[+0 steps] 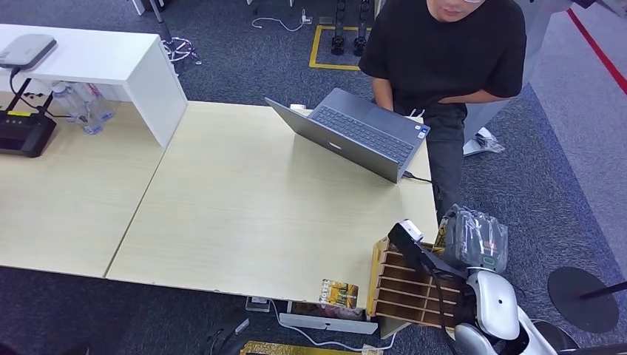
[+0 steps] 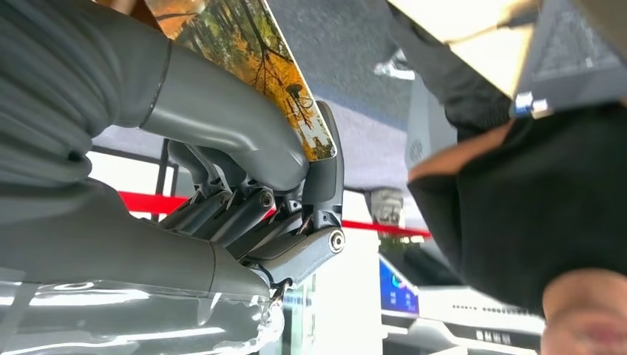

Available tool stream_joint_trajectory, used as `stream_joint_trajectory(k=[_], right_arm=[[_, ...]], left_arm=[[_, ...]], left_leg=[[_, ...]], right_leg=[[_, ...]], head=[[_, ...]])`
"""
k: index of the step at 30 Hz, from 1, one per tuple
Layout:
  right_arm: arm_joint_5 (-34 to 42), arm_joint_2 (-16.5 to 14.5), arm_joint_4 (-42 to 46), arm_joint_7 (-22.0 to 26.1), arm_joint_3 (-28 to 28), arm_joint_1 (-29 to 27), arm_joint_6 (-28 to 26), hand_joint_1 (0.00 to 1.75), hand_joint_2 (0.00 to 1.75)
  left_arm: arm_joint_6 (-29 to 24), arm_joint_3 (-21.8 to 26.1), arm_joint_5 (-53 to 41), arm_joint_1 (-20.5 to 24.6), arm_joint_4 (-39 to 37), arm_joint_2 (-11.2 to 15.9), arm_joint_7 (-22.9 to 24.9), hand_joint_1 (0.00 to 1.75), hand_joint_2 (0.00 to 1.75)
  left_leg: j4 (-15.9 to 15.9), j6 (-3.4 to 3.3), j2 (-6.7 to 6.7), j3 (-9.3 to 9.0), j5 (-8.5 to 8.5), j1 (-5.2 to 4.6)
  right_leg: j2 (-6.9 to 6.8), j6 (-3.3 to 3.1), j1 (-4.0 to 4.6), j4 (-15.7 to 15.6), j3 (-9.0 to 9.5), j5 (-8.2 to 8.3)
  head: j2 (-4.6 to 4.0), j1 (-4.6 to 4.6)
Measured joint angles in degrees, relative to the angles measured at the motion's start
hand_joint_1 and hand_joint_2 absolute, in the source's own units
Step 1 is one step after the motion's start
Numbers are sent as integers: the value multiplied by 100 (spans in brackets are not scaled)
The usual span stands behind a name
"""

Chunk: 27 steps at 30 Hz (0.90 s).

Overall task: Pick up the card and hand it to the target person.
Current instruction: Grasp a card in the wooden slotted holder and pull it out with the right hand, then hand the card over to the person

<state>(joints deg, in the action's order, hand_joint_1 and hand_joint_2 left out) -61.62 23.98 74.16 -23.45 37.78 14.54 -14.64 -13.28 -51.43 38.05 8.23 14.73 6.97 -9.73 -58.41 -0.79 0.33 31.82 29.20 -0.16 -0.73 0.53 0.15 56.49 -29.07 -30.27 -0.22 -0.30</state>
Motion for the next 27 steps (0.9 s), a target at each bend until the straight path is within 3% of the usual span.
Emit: stream_joint_trajectory(k=[4,9,27], right_arm=[[-79,17,173,0,-84,-6,-66,153,175],[-107,38,346,0,-209,-15,-165,168,175],[42,50,588,0,-488,-156,-363,165,175]], left_arm=[[2,0,0,-10,0,0,-4,0,0],[43,0,24,-23,0,1,11,0,0],[-96,0,97,-38,0,-10,-87,0,0]], left_leg=[[0,0,0,0,0,0],[0,0,0,0,0,0],[1,0,0,2,0,0]], right_leg=[[0,0,0,0,0,0],[0,0,0,0,0,0],[0,0,0,0,-2,0]], head=[[0,0],[0,0],[0,-1]])
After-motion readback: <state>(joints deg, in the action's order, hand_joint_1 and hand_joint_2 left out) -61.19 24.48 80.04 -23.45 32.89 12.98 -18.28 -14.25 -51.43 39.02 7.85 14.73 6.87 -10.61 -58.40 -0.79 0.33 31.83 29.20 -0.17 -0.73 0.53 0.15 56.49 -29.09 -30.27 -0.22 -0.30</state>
